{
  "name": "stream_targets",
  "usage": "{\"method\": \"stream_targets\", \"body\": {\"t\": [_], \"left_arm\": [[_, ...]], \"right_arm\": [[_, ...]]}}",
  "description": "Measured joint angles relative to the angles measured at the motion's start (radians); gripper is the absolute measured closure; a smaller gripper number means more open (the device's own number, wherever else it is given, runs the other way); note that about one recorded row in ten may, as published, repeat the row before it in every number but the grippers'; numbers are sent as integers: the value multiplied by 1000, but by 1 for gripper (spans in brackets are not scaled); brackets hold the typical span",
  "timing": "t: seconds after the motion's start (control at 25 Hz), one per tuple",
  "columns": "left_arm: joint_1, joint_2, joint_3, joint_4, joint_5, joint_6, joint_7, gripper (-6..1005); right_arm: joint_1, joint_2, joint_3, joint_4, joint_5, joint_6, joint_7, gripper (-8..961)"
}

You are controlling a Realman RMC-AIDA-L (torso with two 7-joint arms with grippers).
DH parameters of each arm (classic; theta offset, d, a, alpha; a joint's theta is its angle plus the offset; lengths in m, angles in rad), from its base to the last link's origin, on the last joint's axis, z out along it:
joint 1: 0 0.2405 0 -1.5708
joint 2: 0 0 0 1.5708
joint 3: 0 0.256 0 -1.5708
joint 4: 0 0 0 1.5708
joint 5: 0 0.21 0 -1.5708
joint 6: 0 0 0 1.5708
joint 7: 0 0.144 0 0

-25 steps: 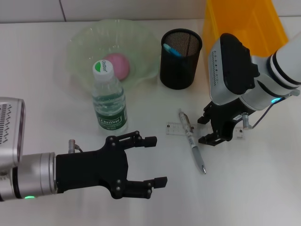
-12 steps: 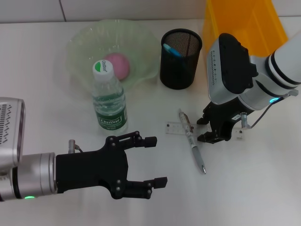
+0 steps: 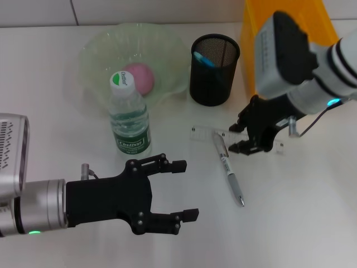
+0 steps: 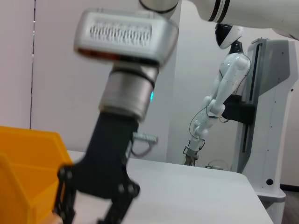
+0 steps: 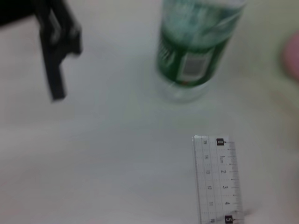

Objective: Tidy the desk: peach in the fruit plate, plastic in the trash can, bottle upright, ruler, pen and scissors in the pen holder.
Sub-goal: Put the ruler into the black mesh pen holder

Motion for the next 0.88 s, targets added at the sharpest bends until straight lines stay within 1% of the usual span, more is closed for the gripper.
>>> {"method": "stream_targets", "body": {"t": [0.08, 0.12, 0.16, 0.24, 0.28, 0.32, 0.36, 0.4, 0.48, 0.52, 0.56, 0.68, 0.72, 0.76, 0.84, 0.88], "left_arm": [[0, 0, 0, 1, 0, 1, 0, 126], [0, 0, 0, 1, 0, 1, 0, 126], [0, 0, 0, 1, 0, 1, 0, 126], [1, 0, 0, 1, 0, 2, 0, 126], [1, 0, 0, 1, 0, 2, -1, 126], [1, 0, 0, 1, 0, 2, -1, 126], [1, 0, 0, 1, 0, 2, -1, 126], [1, -1, 0, 1, 0, 2, -1, 126], [1, -1, 0, 1, 0, 2, 0, 126], [1, -2, 0, 1, 0, 2, 0, 126], [0, -2, 0, 1, 0, 2, 1, 126], [0, -2, 0, 1, 0, 2, 1, 126], [-2, -3, 0, 1, 0, 2, 2, 126], [-2, -3, 0, 1, 0, 2, 2, 126], [-2, -3, 1, 1, 0, 2, 2, 126], [-2, -3, 1, 1, 0, 2, 2, 126]], "right_arm": [[-20, 0, 65, -65, 14, -39, 2, 563], [-45, 0, 133, -125, 57, -71, 2, 563], [-45, 0, 133, -125, 57, -71, 2, 563], [-72, -2, 212, -175, 123, -90, -6, 563], [-88, -2, 263, -196, 169, -94, -19, 563], [-121, -2, 377, -209, 308, -94, -65, 563], [-121, -2, 377, -209, 308, -94, -65, 563], [-135, -2, 427, -194, 392, -90, -101, 563], [-164, -3, 537, -112, 611, -78, -207, 563], [-180, -6, 611, 38, 831, -73, -352, 563], [-180, -6, 611, 38, 831, -73, -352, 563], [-186, -7, 648, 297, 1111, -70, -614, 563], [-167, -7, 648, 450, 1208, -59, -750, 563], [-167, -7, 648, 450, 1208, -59, -750, 563], [-132, -5, 646, 588, 1253, -30, -844, 563], [-114, -4, 645, 637, 1260, -9, -866, 563]]}}
